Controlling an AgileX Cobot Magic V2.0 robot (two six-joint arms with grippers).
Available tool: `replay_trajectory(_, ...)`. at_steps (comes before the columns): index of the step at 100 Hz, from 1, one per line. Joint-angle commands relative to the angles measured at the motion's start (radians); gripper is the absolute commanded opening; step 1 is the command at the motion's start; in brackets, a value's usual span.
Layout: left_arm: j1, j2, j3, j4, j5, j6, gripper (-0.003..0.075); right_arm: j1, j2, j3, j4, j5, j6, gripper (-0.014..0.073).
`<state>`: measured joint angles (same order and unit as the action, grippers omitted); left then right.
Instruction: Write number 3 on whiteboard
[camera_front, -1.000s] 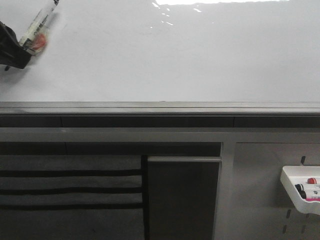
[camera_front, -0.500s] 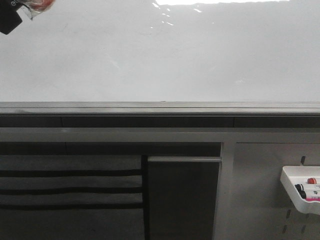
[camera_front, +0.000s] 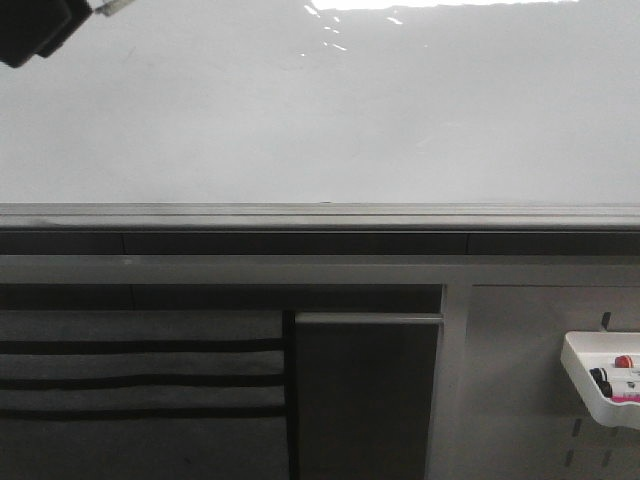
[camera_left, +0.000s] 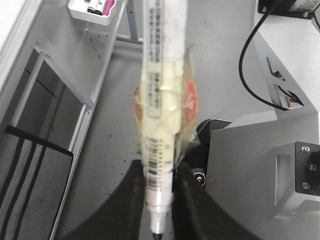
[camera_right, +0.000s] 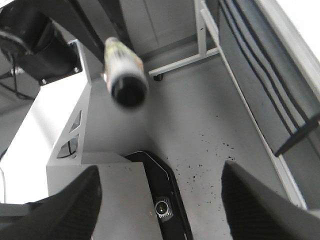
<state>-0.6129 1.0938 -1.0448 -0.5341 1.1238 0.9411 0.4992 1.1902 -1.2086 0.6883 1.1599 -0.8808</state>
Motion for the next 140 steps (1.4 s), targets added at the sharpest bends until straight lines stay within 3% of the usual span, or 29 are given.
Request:
replay_trajectory(1,-0.023,-0.018,-0.032,-0.049,-0.014,0.005,-0.0018,0.056,0.03,-0.084,0.017,-0.019,-0.015,0.0456)
replay_trajectory(45,-0.026,-0.018,-0.032,-0.04,-0.005,0.005,-0.0018,0.193,0.21,-0.283,-0.001,0.072,-0.015,0.045)
replay_trajectory(74,-0.026,-0.018,-0.032,-0.04,-0.005,0.005,-0.0018,0.202,0.226,-0.304,-0.041,0.104,-0.013,0.0286)
replay_trajectory(99,-0.026,-0.018,-0.032,-0.04,-0.005,0.005,-0.0018,0.202,0.226,-0.304,-0.027,0.107,-0.006,0.0262)
replay_trajectory(123,-0.026,-0.018,-0.032,-0.038,-0.007,0.005,-0.0018,0.202,0.226,-0.304,-0.027,0.121,-0.006,0.0033)
replay_trajectory(140,-0.026,-0.018,-0.032,-0.024,-0.013,0.005,-0.0018,0.202,0.226,-0.304,-0.027,0.131,-0.006,-0.0017)
